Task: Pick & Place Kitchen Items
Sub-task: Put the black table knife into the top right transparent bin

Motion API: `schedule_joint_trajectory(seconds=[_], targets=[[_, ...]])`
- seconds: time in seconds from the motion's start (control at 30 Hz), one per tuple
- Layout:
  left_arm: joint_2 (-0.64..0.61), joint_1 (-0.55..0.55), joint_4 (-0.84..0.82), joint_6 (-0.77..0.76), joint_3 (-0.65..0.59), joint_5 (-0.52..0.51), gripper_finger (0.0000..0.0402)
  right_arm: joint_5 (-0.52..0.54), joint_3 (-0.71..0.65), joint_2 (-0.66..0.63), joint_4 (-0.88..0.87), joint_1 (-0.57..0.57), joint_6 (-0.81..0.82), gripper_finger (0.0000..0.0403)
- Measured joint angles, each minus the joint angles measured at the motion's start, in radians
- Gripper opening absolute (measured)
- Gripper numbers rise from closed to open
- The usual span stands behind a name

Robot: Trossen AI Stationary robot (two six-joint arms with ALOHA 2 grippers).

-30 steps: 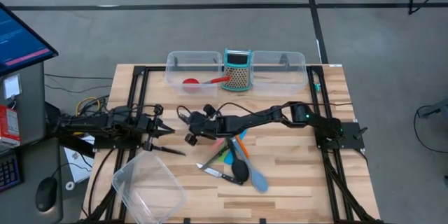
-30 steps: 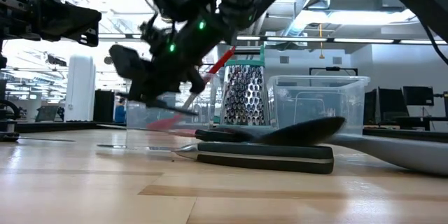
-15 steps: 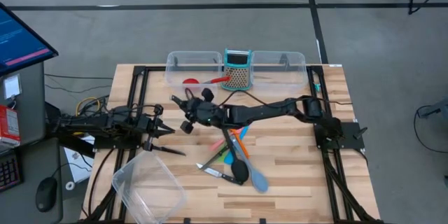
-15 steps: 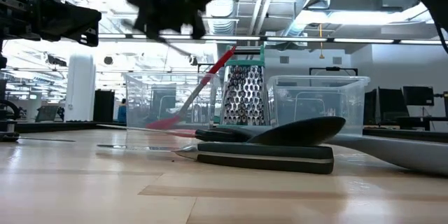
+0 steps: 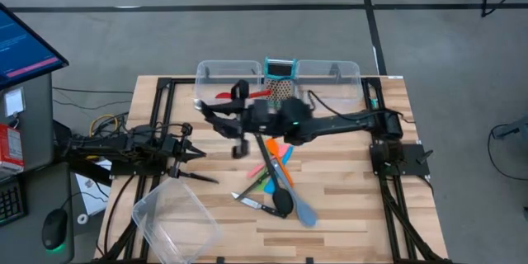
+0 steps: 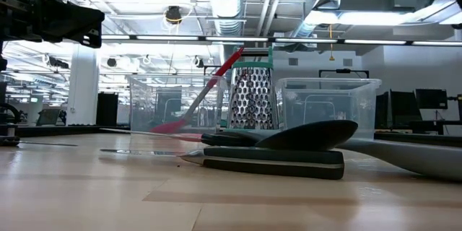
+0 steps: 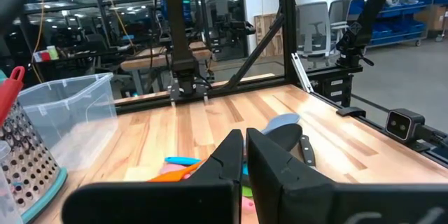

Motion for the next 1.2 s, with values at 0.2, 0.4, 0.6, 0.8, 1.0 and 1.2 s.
schedule_joint_trajectory(seconds=[0.2, 0.4, 0.6, 0.8, 1.0, 1.2], targets=[[0.000, 0.000, 0.002, 0.000, 0.000, -0.001, 0.0003, -0.328, 0.000, -0.064, 0.152, 0.004, 0.067, 0.0083], [0.000, 0.000, 0.003, 0.000, 0.000, -0.001, 0.0003, -0.372, 0.000, -0.111, 0.043, -0.004, 0.057, 0.0083], [0.000, 0.000, 0.004, 0.000, 0.000, 0.000, 0.0003, -0.064, -0.003, -0.263, -0.557, -0.057, -0.105, 0.0083], [-0.031, 0.000, 0.012, 0.000, 0.000, 0.000, 0.0003, 0.202, 0.001, -0.476, -1.069, -0.142, -0.255, 0.0083], [-0.032, 0.000, 0.024, 0.000, 0.000, 0.003, 0.0003, 0.211, -0.174, -0.627, -1.180, -0.323, -0.231, 0.0083], [-0.032, 0.000, 0.025, 0.000, 0.000, 0.002, 0.0003, 0.299, -0.470, -0.767, -1.149, -0.541, -0.188, 0.0083]])
